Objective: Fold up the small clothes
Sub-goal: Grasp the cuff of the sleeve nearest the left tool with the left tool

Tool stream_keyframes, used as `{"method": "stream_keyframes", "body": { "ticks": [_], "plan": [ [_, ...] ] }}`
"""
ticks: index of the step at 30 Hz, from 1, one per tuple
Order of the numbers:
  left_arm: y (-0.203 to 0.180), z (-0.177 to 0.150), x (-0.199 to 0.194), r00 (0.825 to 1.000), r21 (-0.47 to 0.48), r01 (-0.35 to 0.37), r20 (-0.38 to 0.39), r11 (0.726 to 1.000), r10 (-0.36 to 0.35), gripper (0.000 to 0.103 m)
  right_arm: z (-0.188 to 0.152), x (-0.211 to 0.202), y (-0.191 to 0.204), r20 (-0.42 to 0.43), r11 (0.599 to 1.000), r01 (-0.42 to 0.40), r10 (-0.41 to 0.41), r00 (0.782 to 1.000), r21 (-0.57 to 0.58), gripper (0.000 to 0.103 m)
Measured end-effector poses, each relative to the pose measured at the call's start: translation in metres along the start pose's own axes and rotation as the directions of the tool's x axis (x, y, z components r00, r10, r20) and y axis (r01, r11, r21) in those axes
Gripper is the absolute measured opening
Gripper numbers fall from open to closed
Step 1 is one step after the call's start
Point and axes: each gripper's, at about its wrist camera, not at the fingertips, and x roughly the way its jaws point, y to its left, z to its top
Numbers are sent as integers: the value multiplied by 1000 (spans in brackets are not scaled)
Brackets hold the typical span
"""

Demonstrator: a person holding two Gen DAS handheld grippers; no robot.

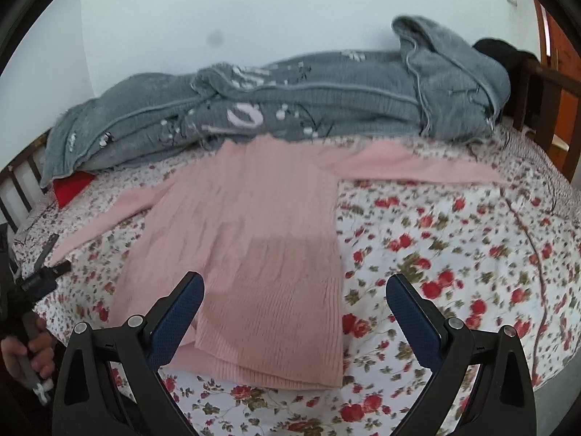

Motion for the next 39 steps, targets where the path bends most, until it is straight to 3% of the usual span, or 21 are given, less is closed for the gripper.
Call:
{"method": "stream_keyframes", "body": {
  "ticks": [5,9,11,14,18,22,27,29,31,33,37,39],
  "plan": [
    [55,25,27,1000,-100,-7,-5,995,7,92,0,25,6,-45,999,31,-31,998,4,94],
    [98,41,49,1000,-222,-12,-9,975,11,73,3,33,9,-52,999,17,-15,999,39,91],
    [117,48,63,999,-290,42,-10,956,-47,66,5,36,11,-62,999,15,-12,998,50,91],
    [130,56,73,997,-327,80,18,942,-79,57,10,41,15,-76,999,40,-37,996,36,91],
    [152,72,83,991,-414,137,46,900,-130,56,16,44,17,-84,998,67,-65,994,12,91],
    [166,77,92,991,-475,132,55,870,-121,55,22,47,15,-86,996,84,-83,993,9,91],
    [166,92,92,997,-472,64,76,879,-31,52,25,55,11,-97,997,82,-80,992,12,91],
    [169,100,88,996,-476,32,84,879,10,23,26,58,9,-97,996,89,-88,991,5,91],
    [172,106,86,997,-501,7,66,865,30,12,27,59,6,-92,996,91,-90,992,0,91],
    [169,111,82,997,-503,6,69,864,33,10,29,59,1,-82,996,89,-89,993,1,91],
    [129,131,65,989,-392,-48,108,919,98,8,34,57,-15,-62,997,81,-80,995,15,91],
    [94,145,56,986,-329,-24,149,944,77,8,37,54,-25,-50,997,78,-77,996,21,91]
  ]
}}
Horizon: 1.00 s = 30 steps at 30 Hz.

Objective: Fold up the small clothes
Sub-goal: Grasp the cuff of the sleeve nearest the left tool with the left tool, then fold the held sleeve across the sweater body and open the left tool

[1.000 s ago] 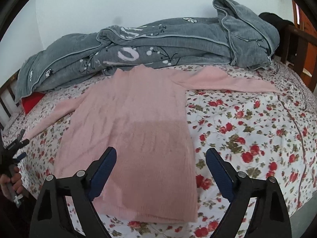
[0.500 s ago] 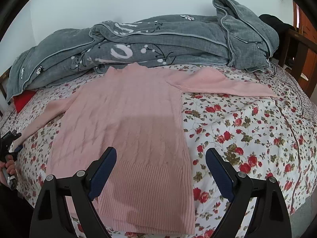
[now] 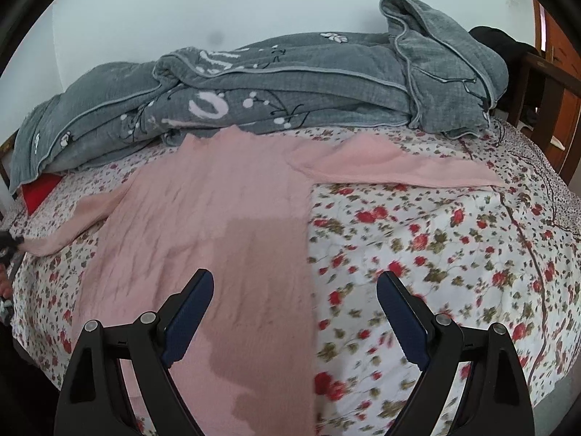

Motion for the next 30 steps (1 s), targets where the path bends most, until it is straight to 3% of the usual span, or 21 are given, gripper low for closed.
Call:
{"method": "stream_keyframes", "body": {
  "ticks": [4,9,12,17,20,23,26,28,30],
  "plan": [
    [-97,-4,-14,995,171,82,34,982,-89,8,4,-2,-25,16,1000,4,-4,1000,10,91],
    [-225,-35,-8,985,340,166,-6,926,-175,8,7,-4,-71,25,999,13,-15,1000,46,91],
    [-296,-73,13,978,422,205,-64,883,-197,8,9,-1,-98,12,996,28,-29,999,88,91],
    [-397,-167,63,960,563,279,-196,778,-202,8,7,5,-148,2,983,52,-53,999,174,91],
    [-433,-232,96,940,617,323,-298,718,-167,8,5,9,-174,-30,976,93,-89,996,197,91],
    [-447,-294,124,914,659,349,-398,667,-85,8,3,9,-196,-41,970,131,-125,991,206,91],
    [-448,-331,133,915,714,329,-403,618,-22,8,1,13,-214,-50,965,153,-146,988,214,91],
    [-442,-337,131,915,741,330,-403,585,-6,9,3,19,-223,-55,962,151,-142,988,225,91],
    [-437,-335,125,900,733,366,-436,573,-16,30,7,27,-230,-56,963,136,-126,990,232,91]
  ]
}}
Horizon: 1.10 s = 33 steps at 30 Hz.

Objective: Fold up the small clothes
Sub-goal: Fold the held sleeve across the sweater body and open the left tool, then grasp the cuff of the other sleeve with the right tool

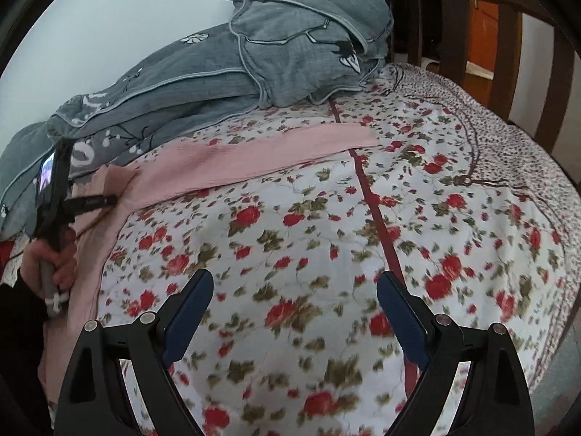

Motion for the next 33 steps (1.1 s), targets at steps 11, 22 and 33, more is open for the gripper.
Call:
{"method": "stream_keyframes", "body": {
  "ticks": [11,22,33],
  "plan": [
    [69,-11,-77,993,-77,-18,112,997,27,78,52,51,-1,38,998,-58,58,998,24,64],
    [128,-36,-68,992,-202,-17,120,979,42,78,99,126,-31,-46,973,-101,113,993,207,48],
    [140,-38,-47,994,-228,80,86,970,-62,78,118,162,-49,-49,960,-34,50,998,279,47]
  ]
}}
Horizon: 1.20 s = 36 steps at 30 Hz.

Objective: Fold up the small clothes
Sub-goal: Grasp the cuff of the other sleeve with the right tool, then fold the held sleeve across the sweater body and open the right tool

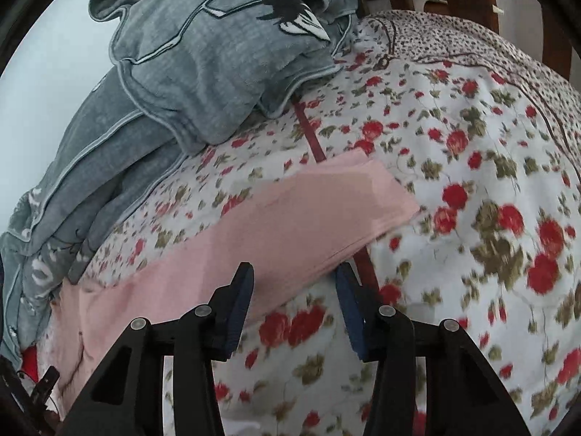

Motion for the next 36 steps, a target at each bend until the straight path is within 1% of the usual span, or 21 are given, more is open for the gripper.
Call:
{"method": "stream_keyframes", "body": {
  "ticks": [3,5,6,7,9,10,12,13,16,19,21,23,25,27,28,30,31,32,33,34,36],
  "plan": [
    [4,-1,-2,1000,-12,21,-1,1000,-21,78,9,10,3,20,999,26,-25,999,-19,45],
    [8,1,-8,1000,-19,30,8,999,-29,78,16,13,4,40,999,51,-50,998,-18,7],
    [10,1,-12,999,-21,34,19,999,-34,78,18,12,4,48,999,39,-38,998,-26,6],
    [13,2,-16,999,-23,30,28,999,-30,78,20,6,9,74,999,30,-27,997,-44,6],
    [19,3,-28,999,-19,7,51,1000,-6,78,21,-9,24,139,993,72,-59,989,-89,6],
    [23,3,-34,998,-19,-6,63,1000,7,78,21,-20,36,180,988,95,-71,981,-123,6],
    [34,0,-49,996,-27,-34,79,999,36,78,22,-42,63,247,977,118,-71,966,-179,6],
    [43,-2,-59,995,-34,-42,83,999,45,78,23,-56,80,282,971,120,-58,958,-206,6],
    [66,-9,-84,992,-45,-82,95,996,86,78,22,-90,126,342,955,105,-5,940,-276,6],
    [98,-25,-121,982,-65,-141,120,988,148,78,16,-123,180,379,935,71,71,923,-348,6],
    [118,-34,-139,974,-85,-170,133,982,181,78,6,-142,220,393,910,56,121,911,-410,6],
    [139,-46,-157,969,-120,-183,145,976,199,78,-5,-152,264,401,881,56,156,903,-469,6],
    [158,-55,-174,966,-143,-189,151,972,210,78,-19,-161,302,397,854,37,202,896,-518,6],
    [178,-66,-192,961,-163,-187,176,969,215,78,-37,-168,347,377,818,12,251,892,-574,6],
    [185,-69,-199,956,-177,-193,187,965,225,78,-44,-168,364,368,807,4,266,891,-591,6],
    [200,-80,-211,949,-204,-198,206,959,240,78,-67,-165,402,335,768,-31,314,888,-639,6],
    [208,-84,-216,947,-220,-196,212,956,243,78,-82,-160,425,309,739,-47,338,889,-672,6],
    [217,-89,-220,946,-237,-192,215,952,244,78,-92,-154,441,288,718,-59,351,891,-694,6],
    [224,-92,-222,946,-247,-188,215,950,243,78,-105,-148,457,263,696,-72,363,894,-715,6],
    [228,-95,-223,946,-253,-189,213,949,245,78,-124,-138,477,221,663,-95,376,900,-742,6],
    [238,-101,-224,944,-265,-199,209,944,257,78,-152,-121,500,163,620,-122,383,909,-775,6]
  ]
}}
